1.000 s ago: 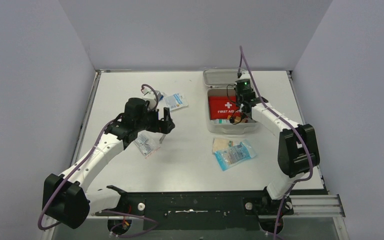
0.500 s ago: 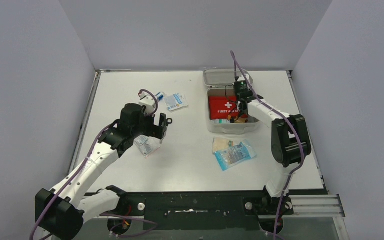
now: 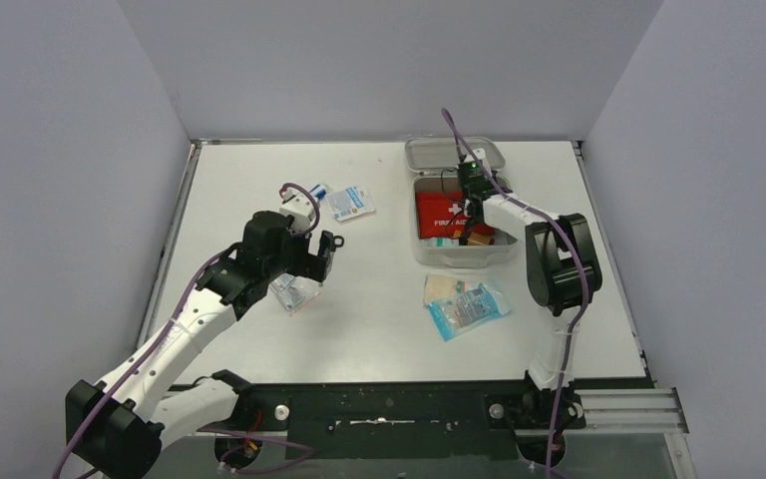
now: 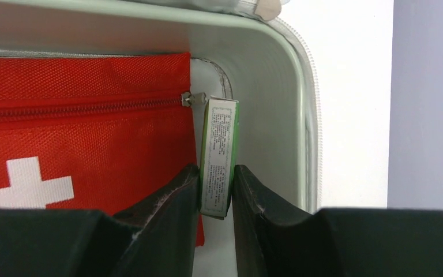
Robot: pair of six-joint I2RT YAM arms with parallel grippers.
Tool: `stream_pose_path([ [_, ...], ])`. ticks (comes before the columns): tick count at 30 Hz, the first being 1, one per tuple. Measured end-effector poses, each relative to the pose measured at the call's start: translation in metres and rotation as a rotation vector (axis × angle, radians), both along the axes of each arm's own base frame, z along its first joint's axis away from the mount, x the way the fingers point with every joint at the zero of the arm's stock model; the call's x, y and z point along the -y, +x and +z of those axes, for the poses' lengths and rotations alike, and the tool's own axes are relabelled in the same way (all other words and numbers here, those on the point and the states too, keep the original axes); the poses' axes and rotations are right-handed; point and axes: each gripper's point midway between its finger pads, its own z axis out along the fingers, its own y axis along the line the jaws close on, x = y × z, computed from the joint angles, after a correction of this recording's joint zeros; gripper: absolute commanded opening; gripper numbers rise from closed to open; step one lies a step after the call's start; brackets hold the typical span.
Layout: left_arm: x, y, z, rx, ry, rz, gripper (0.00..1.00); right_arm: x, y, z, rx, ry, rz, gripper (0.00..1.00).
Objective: Organize the medicine kit
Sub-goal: Place the medical item at the medicine box.
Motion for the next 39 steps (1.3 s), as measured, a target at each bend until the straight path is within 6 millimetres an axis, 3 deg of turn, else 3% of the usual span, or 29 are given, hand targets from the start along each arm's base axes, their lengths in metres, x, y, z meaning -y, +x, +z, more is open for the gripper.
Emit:
stream_pose_path([
  [5, 0.000, -0.001, 0.001, 0.004, 0.002, 0.000, 0.97, 0.003, 0.004, -0.016, -0.022, -0.035, 0.001, 0.32],
  [9, -0.002, -0.001, 0.001, 0.006, 0.005, 0.005, 0.97, 0.008, 0.004, -0.023, -0.034, -0.069, -0.020, 0.45],
  [11, -0.002, -0.001, 0.000, 0.004, 0.007, 0.006, 0.97, 0.011, 0.003, -0.021, -0.030, -0.085, -0.035, 0.47],
  [13, -0.003, -0.002, -0.001, 0.001, 0.010, 0.007, 0.97, 0.011, 0.003, -0.017, -0.025, -0.096, -0.042, 0.45],
  [16, -0.002, -0.002, -0.002, 0.000, 0.011, 0.004, 0.97, 0.010, 0.002, -0.015, -0.023, -0.115, -0.047, 0.34],
  [20, -0.001, -0.003, -0.002, -0.001, 0.012, 0.000, 0.97, 0.009, 0.000, -0.014, -0.029, -0.129, -0.049, 0.31],
  [26, -0.001, -0.003, -0.002, 0.000, 0.012, 0.001, 0.97, 0.012, 0.000, -0.011, -0.035, -0.147, -0.049, 0.34],
  [31, -0.001, -0.003, -0.002, -0.001, 0.013, 0.002, 0.97, 0.015, 0.003, -0.005, -0.030, -0.142, -0.067, 0.50],
  [39, -0.002, -0.003, -0.002, 0.000, 0.015, 0.005, 0.97, 0.016, 0.007, -0.014, -0.023, -0.007, -0.094, 0.45],
])
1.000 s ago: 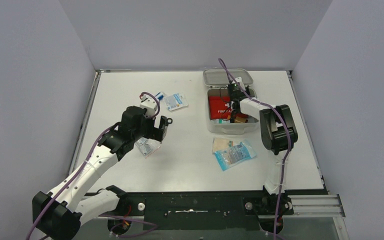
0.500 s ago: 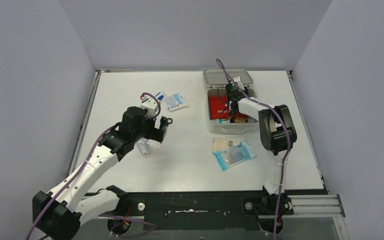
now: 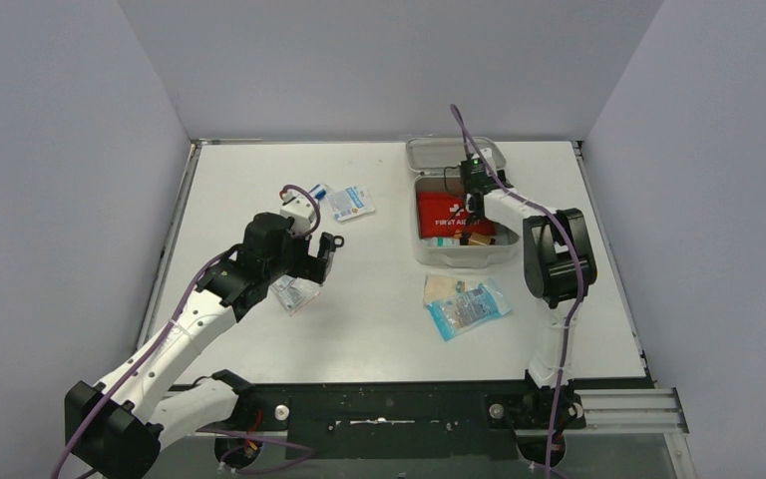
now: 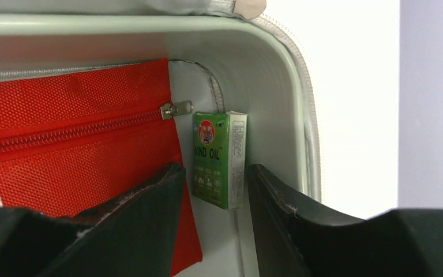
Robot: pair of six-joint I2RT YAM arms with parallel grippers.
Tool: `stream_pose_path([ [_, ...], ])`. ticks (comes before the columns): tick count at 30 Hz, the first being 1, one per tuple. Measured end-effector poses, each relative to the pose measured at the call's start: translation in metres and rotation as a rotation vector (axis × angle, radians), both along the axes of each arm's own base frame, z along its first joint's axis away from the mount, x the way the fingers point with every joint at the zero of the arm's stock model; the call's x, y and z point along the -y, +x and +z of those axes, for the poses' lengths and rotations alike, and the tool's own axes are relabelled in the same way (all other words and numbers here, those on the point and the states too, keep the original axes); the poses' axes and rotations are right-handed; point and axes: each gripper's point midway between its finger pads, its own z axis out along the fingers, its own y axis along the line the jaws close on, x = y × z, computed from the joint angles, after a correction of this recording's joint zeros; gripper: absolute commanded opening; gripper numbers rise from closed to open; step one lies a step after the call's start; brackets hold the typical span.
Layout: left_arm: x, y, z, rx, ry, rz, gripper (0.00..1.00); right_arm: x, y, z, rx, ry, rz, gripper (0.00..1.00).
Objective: Organize the medicine kit
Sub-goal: Place the medical item at the medicine box.
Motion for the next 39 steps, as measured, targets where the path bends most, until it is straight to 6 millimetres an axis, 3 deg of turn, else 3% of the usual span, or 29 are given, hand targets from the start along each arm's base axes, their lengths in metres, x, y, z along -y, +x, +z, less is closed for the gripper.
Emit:
stream_pose_path([
  [12, -0.001, 0.000, 0.000, 0.001, 0.003, 0.005, 0.97, 0.004, 0.004, -0.008, 0.024, 0.134, -0.045, 0.34],
  [24, -0.004, 0.001, 0.000, 0.004, 0.014, 0.021, 0.97, -0.025, 0.012, 0.003, 0.056, 0.280, 0.026, 0.32],
  [28, -0.005, 0.001, -0.001, 0.003, 0.016, 0.023, 0.97, -0.032, 0.008, 0.003, 0.052, 0.263, 0.028, 0.33],
  [39, -0.005, 0.001, -0.001, 0.004, 0.017, 0.023, 0.97, -0.013, 0.003, 0.020, 0.064, 0.105, -0.048, 0.21],
])
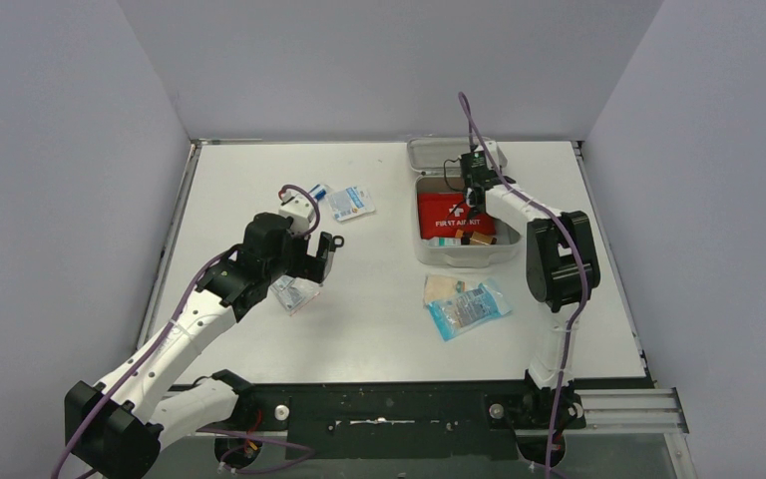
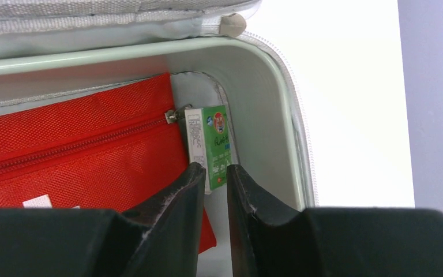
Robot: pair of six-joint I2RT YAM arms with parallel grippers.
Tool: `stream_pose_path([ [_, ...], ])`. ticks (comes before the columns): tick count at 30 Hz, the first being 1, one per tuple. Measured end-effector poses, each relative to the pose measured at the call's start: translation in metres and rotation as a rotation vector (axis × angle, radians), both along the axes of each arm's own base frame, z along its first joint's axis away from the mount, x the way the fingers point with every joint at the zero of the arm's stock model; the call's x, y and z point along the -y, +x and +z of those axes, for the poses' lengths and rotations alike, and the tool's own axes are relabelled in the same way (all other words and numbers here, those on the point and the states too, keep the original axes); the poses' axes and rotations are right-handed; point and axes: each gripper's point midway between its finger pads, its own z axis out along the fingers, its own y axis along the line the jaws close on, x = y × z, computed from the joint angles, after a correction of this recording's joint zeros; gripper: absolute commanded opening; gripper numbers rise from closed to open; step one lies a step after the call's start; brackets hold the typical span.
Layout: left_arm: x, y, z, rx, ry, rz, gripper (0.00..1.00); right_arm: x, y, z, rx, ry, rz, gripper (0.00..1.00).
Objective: Organize the medicine kit
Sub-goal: Place the medical item at the medicine box.
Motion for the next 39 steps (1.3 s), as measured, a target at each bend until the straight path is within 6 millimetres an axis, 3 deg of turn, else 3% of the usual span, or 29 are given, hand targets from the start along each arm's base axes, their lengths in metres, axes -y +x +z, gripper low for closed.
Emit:
stream_pose_path([
  [10, 0.000, 0.000, 0.000, 0.000, 0.000, 0.001, 0.97, 0.003, 0.000, -0.005, -0.010, 0.005, -0.004, 0.21],
  [18, 0.000, 0.000, 0.000, 0.000, 0.000, 0.001, 0.97, 0.010, -0.003, -0.021, -0.047, 0.003, -0.019, 0.24],
  [24, -0.001, 0.001, -0.001, 0.000, 0.005, 0.007, 0.97, 0.012, 0.000, -0.019, -0.052, 0.002, -0.025, 0.25],
  [30, -0.008, 0.006, -0.012, -0.030, 0.029, 0.052, 0.97, 0.006, -0.003, -0.019, -0.076, 0.031, -0.008, 0.34],
  [34, -0.024, 0.017, -0.026, -0.098, -0.010, 0.139, 0.95, -0.005, -0.008, -0.006, -0.079, 0.091, 0.018, 0.48],
  [37, -0.042, 0.035, -0.029, -0.148, -0.096, 0.228, 0.92, -0.020, -0.011, 0.025, -0.028, 0.177, 0.054, 0.65],
  [39, -0.051, 0.050, -0.027, -0.156, -0.139, 0.279, 0.91, -0.031, -0.013, 0.052, 0.028, 0.242, 0.082, 0.70],
])
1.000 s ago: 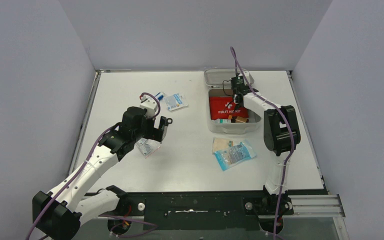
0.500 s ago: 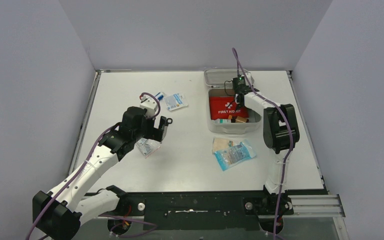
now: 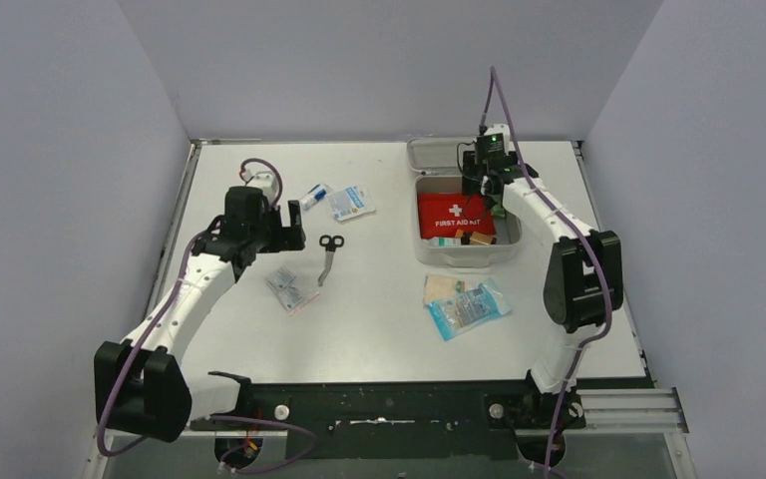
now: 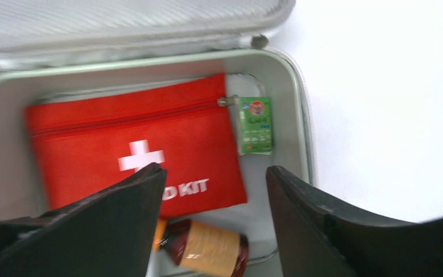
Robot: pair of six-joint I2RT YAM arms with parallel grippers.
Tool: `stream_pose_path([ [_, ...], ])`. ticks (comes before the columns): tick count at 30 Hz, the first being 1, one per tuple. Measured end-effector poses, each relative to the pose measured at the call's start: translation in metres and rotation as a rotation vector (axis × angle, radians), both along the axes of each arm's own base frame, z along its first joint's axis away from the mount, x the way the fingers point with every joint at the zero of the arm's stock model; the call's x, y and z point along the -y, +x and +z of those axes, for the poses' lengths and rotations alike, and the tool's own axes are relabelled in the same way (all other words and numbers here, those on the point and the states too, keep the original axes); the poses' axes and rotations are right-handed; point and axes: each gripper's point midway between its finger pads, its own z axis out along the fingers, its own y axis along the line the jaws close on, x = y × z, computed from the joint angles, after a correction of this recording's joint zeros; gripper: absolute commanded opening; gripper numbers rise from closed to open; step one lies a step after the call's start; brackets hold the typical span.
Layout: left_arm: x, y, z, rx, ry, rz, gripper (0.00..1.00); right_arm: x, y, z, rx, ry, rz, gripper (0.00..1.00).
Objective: Organize the medicine kit
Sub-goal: Place the medical item at the medicine box.
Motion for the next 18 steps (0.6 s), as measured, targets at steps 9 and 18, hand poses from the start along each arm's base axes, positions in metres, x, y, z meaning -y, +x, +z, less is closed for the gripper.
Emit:
stream_pose_path([
  [9, -0.013, 0.103, -0.008, 0.021, 0.007, 0.064, 0.80, -0.070, -0.039, 0.088, 0.204, 0.270, 0.193, 0.92],
  [18, -0.008, 0.201, -0.056, 0.020, 0.071, -0.030, 0.66, -0.106, -0.072, 0.105, 0.240, 0.389, 0.301, 0.99],
])
